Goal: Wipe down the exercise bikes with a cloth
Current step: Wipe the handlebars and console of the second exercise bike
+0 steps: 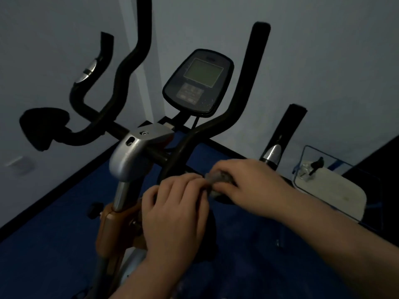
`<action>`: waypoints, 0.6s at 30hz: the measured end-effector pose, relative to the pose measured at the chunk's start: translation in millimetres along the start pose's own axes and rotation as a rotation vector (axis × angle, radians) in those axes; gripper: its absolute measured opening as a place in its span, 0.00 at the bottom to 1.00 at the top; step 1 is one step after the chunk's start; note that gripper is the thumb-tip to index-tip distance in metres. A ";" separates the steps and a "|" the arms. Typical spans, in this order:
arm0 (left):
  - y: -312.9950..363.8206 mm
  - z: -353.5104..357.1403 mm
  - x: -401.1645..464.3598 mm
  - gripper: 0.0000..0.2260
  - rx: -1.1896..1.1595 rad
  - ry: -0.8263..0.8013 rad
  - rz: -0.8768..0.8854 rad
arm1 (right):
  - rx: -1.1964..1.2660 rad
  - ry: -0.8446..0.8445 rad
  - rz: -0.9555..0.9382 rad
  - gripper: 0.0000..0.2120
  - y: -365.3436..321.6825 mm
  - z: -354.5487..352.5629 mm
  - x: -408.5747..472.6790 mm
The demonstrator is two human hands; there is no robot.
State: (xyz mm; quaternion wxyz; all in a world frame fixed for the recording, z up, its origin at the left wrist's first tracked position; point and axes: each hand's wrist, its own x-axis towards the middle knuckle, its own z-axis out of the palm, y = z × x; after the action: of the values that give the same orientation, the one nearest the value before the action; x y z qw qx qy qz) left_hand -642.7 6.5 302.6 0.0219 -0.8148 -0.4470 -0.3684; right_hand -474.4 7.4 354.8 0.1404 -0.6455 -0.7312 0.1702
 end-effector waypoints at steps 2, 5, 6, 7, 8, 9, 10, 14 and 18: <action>9.6 -0.3 6.3 0.08 -0.026 -0.029 -0.048 | 0.015 0.028 -0.001 0.08 -4.0 6.1 14.8; 18.5 -2.9 12.8 0.07 -0.107 -0.062 -0.171 | -0.064 0.035 -0.213 0.11 11.2 8.9 -1.7; 21.4 -3.4 15.4 0.06 -0.154 -0.061 -0.211 | -0.120 0.026 -0.307 0.12 20.0 2.9 -13.7; 25.0 -3.2 18.2 0.06 -0.224 -0.057 -0.242 | -0.212 0.020 -0.412 0.12 29.6 -6.2 -23.4; 29.8 -1.8 21.5 0.06 -0.312 -0.058 -0.266 | -0.306 0.036 -0.502 0.12 43.1 -15.9 -28.5; 35.6 0.3 25.7 0.06 -0.383 -0.067 -0.282 | -0.358 0.091 -0.549 0.12 58.4 -25.8 -29.7; 42.4 3.1 30.6 0.06 -0.414 -0.093 -0.287 | -0.363 0.186 -0.537 0.12 74.0 -36.0 -28.4; 55.0 18.2 41.1 0.09 -0.210 -0.299 -0.204 | -0.148 0.475 -0.306 0.10 99.8 -42.4 -28.1; 51.3 19.3 40.3 0.09 -0.102 -0.358 -0.226 | -0.147 0.379 -0.490 0.12 92.4 -10.3 -36.6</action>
State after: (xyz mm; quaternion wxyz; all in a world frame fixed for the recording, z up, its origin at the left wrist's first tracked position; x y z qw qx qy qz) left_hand -580.1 11.6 328.6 -0.1407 -0.8121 -0.5129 -0.2401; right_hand -382.5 -18.1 325.0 0.2638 -0.4789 -0.8361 -0.0452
